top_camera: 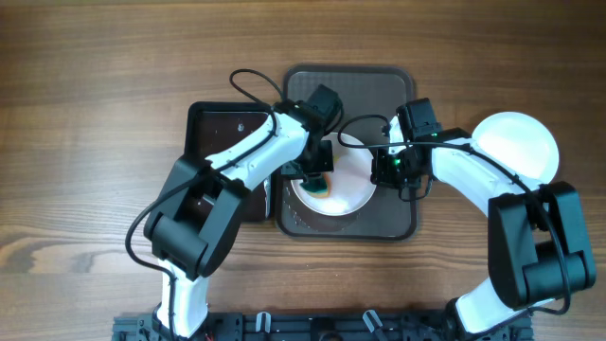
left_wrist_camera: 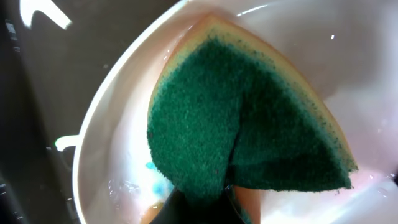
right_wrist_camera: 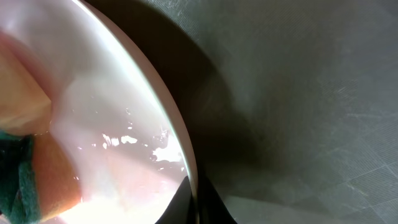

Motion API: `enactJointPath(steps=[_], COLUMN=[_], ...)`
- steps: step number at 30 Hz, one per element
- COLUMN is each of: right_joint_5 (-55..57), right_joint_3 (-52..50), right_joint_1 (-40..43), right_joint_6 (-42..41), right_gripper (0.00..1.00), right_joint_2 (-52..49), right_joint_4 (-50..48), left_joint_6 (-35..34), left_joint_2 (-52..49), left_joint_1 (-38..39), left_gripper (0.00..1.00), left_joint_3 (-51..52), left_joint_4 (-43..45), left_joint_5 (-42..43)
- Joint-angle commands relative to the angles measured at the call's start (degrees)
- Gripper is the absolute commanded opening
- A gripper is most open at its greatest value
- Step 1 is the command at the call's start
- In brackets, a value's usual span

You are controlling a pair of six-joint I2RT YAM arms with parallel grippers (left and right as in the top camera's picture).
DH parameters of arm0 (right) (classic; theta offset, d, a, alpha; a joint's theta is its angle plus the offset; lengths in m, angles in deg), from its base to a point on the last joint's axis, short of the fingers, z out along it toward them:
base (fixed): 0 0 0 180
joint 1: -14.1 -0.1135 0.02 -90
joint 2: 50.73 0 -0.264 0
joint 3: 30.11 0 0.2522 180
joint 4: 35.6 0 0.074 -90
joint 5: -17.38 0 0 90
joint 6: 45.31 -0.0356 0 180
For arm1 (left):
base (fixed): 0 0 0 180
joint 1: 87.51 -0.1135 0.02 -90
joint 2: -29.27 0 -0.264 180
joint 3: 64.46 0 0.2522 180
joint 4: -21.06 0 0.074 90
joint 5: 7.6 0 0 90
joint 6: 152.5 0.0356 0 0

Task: Clean dirty plates on tray and stack at the side
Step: 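Scrub the held plate with the sponge in the left gripper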

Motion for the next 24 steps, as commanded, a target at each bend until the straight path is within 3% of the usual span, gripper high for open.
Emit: enactJointPath(steps=[1, 4, 13, 19, 24], right_joint_5=[2.32, 2.34, 2.32, 2.32, 2.38], right_joint_3=[-0.37, -0.37, -0.37, -0.37, -0.37], right_joint_1=[0.61, 0.61, 0.61, 0.61, 0.61], right_joint_6=[-0.35, -0.5, -1.57, -1.05, 1.44], right_gripper=[0.04, 0.04, 0.04, 0.04, 0.04], right_joint_2=[-1.22, -1.22, -1.22, -1.22, -1.22], right_joint_4=[0.55, 0.55, 0.57, 0.55, 0.83], left_joint_6=[-1.33, -3.04, -6.25, -6.23, -6.21], left_joint_2=[-1.42, -1.42, -1.44, -1.66, -2.78], left_joint_1=[-1.05, -1.14, -1.38, -1.05, 1.4], left_gripper=[0.04, 0.04, 0.04, 0.04, 0.04], left_joint_3=[1.57, 1.57, 1.57, 1.6, 1.6], left_joint_4=[-3.23, -4.94, -2.21, 6.8, 13.9], left_joint_5=[-18.56, -24.33, -22.18, 8.87, 22.29])
